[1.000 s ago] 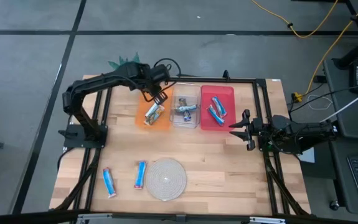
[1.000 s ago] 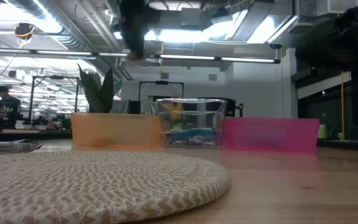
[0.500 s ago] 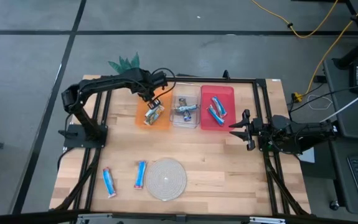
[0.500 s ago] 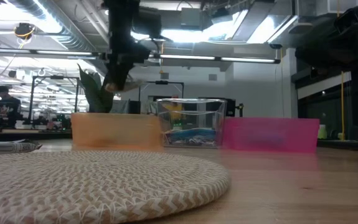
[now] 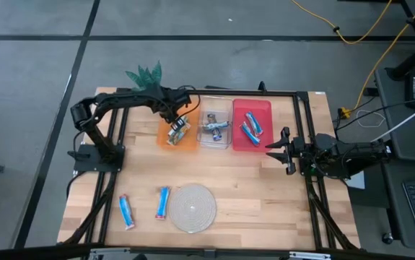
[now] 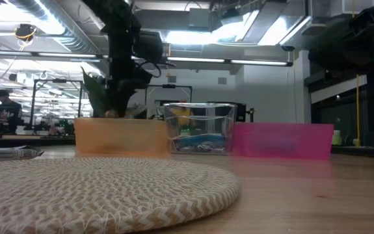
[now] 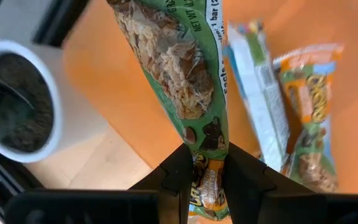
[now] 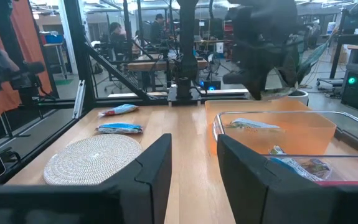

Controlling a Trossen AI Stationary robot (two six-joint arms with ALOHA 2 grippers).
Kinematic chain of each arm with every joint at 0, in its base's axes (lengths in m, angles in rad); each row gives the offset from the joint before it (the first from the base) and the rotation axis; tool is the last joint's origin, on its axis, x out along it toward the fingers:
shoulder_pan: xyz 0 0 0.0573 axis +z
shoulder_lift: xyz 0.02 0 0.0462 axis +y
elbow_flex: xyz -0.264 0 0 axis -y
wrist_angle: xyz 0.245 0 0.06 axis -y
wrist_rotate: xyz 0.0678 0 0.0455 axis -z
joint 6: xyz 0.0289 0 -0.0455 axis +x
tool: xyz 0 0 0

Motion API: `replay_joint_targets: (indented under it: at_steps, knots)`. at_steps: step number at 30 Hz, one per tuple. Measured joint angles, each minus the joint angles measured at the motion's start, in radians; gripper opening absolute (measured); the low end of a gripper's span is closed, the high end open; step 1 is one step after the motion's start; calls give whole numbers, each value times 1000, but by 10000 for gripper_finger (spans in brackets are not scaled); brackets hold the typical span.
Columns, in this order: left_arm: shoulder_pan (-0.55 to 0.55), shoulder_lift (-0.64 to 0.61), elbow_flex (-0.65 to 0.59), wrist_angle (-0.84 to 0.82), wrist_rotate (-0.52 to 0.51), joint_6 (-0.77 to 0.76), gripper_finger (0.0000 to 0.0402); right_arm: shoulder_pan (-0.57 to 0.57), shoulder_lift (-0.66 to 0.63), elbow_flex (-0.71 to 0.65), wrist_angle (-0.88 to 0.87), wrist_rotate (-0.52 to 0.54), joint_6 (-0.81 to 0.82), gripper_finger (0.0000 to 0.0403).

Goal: Pick and place Granola Bars by type
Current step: Put the orange granola bar into the orange bin, then put the right red granola bar into the pink bin

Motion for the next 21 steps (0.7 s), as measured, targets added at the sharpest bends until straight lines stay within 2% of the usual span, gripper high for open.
replay_joint_targets:
  at_steps: [9, 21]
  knots:
    - [0, 0, -95, 36, 30, 3, 73, 0, 0, 0, 0, 0, 0, 132]
    - [0, 0, -100, 44, 44, 3, 106, 0, 0, 0, 0, 0, 0, 132]
